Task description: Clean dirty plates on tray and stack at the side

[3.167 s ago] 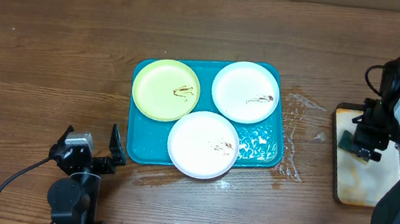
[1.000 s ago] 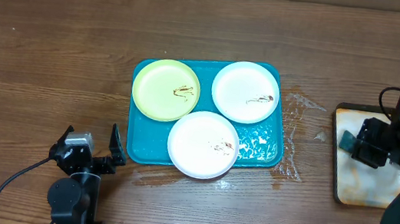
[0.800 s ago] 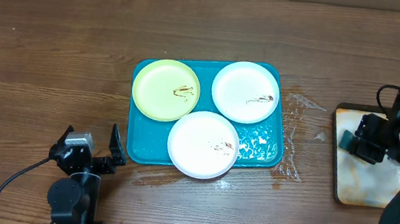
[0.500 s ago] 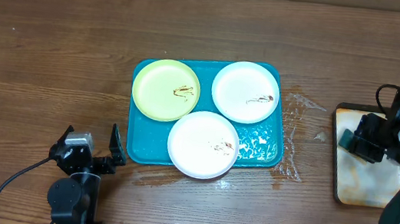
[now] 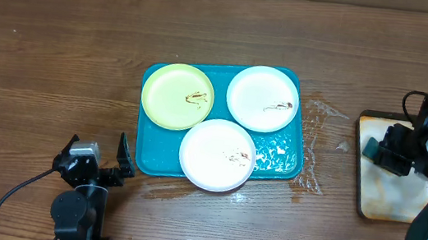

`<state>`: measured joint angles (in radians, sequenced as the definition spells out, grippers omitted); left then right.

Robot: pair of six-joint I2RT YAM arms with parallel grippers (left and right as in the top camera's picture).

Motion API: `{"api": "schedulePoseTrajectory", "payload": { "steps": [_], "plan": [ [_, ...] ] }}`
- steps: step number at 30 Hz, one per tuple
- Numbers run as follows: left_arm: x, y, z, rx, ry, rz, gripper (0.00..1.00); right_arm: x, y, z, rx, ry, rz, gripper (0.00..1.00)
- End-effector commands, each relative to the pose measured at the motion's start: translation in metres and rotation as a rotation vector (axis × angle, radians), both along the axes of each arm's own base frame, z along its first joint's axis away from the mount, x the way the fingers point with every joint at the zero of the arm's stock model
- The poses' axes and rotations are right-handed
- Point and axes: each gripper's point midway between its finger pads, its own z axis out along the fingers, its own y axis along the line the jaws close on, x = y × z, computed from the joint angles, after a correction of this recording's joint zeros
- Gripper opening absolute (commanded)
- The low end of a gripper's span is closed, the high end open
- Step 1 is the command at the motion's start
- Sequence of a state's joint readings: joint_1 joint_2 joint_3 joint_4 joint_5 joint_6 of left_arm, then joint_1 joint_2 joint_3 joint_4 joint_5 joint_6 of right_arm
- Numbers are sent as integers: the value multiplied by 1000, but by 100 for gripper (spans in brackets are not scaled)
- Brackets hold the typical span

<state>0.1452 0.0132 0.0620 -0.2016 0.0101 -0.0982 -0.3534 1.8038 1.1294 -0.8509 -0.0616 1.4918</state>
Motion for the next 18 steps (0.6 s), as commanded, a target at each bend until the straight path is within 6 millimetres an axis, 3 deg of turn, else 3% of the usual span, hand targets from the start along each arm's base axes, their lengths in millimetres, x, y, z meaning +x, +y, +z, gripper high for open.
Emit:
{"api": "schedulePoseTrajectory", "payload": {
  "steps": [1,3,6,7,9,10,12,13,18],
  "plan": [
    [0,2,0,14,-3,8,100,5,-5,4,-28,-16,-12,35],
    [0,2,0,15,-3,8,100,6,-5,4,-30,-20,-12,20],
    [-1,2,0,15,-3,8,100,6,-5,4,-31,-23,-12,19],
    [0,2,0,14,-3,8,100,6,-5,4,-31,-23,-12,22],
    [0,2,0,14,-3,8,100,6,-5,4,-30,-21,-12,40],
    [0,2,0,14,-3,8,100,5,-5,3,-29,-18,-13,53],
    [0,2,0,14,-3,8,100,2,-4,1,-26,-11,-13,66],
    [0,2,0,14,-3,8,100,1,-3,-1,-25,-7,-12,69],
    [0,2,0,14,-3,8,100,3,-4,-2,-27,-12,-12,67]
  ]
}}
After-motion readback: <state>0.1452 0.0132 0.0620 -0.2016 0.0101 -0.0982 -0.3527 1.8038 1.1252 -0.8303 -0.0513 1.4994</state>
